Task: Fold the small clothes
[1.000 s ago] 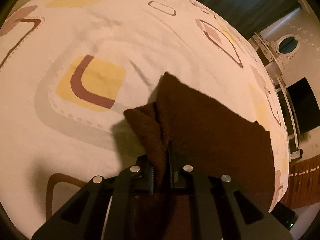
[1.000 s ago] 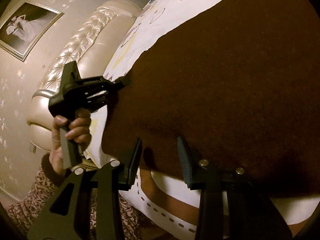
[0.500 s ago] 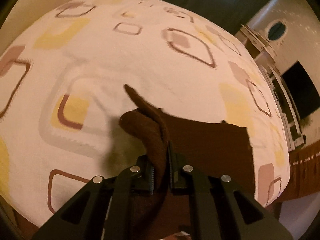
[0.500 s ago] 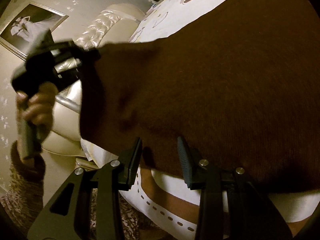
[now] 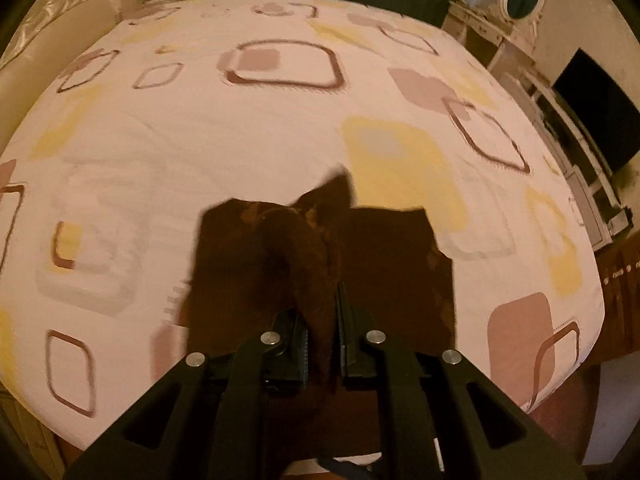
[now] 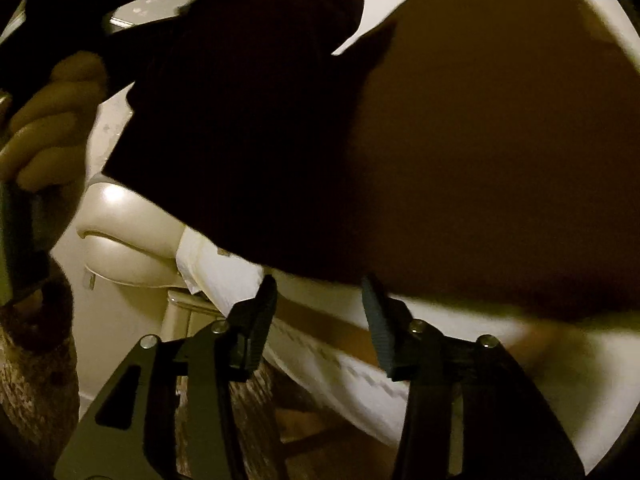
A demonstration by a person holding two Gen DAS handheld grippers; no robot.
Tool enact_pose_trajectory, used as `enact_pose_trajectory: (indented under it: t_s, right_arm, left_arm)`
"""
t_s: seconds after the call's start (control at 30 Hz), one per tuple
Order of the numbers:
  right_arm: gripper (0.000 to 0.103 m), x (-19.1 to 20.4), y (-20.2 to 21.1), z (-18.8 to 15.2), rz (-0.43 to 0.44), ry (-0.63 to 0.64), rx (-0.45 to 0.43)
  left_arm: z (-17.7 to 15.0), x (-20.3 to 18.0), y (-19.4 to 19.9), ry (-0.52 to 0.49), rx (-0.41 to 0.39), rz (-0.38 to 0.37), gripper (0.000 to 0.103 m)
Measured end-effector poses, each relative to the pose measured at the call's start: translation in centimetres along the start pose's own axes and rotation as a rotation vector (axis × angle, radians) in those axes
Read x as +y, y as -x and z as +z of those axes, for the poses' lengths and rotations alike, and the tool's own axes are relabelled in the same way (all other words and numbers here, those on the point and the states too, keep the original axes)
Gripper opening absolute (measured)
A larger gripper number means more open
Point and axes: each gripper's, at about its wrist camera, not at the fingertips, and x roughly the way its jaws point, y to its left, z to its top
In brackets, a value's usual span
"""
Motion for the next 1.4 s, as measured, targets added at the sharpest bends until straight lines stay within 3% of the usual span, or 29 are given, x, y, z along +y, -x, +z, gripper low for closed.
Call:
enact_pose_trajectory:
  t_s: [0.27, 0.47, 0.57, 0.73, 0.77, 0.83, 0.9, 1.03, 1.17, 1.27, 1.4]
  right_arm:
    - [0.052, -4.8, 7.9, -3.4, 0.012, -0.117, -0.083]
    - [0.052, -6.6, 9.9, -5.2, 0.069, -0.18, -0.131]
    - [0.053, -7.1, 10.3, -5.3, 0.081, -0.198, -0.144]
    - [0.053, -7.6, 11.7, -5.3, 0.079, -0.211, -0.165]
    - [0.053, -7.8, 12.1, -5.2, 0.077, -0.215, -0.17]
    - [0.053, -7.8, 13.1, -4.8, 0.066, -0.216, -0.188]
    - [0.053, -7.6, 14.4, -4.0, 0.076, -0.212, -0.222]
    - [0.058, -6.9, 16.4, -0.9, 0.149, -0.227, -0.28]
    - [0.062, -6.1, 14.8, 3.2, 0.239, -0.257, -0.26]
    - [0.063, -5.9, 12.2, 5.2, 0.22, -0.271, -0.225]
    - [0.063, -6.5, 9.0, 6.9, 0.157, -0.318, -0.167]
  left_arm:
    - [-1.9, -5.9, -5.4, -0.015, 0.07, 0.055, 0.01]
    - [-3.9, -8.4, -8.2, -0.019, 0.095, 0.098, 0.012]
    - [-4.4, -9.0, -8.2, -0.033, 0.073, 0.065, 0.017]
    - [-4.4, -8.6, -5.3, -0.024, 0.059, -0.134, 0.029]
    - [-4.4, -8.4, -4.2, -0.036, 0.044, -0.16, 0.034]
    - [-4.6, -7.6, -1.7, -0.056, -0.019, -0.196, 0.056]
    - [-4.9, -5.9, 0.6, -0.079, -0.1, -0.184, 0.064]
    - [-5.5, -1.5, 1.8, -0.074, -0.193, -0.066, 0.064]
    - [-6.4, 3.5, 0.2, 0.034, -0.177, -0.002, 0.064]
    - [-7.1, 6.7, -1.3, 0.131, -0.136, -0.003, 0.064]
    - [-8.1, 8.5, -2.9, 0.175, -0.102, -0.01, 0.065]
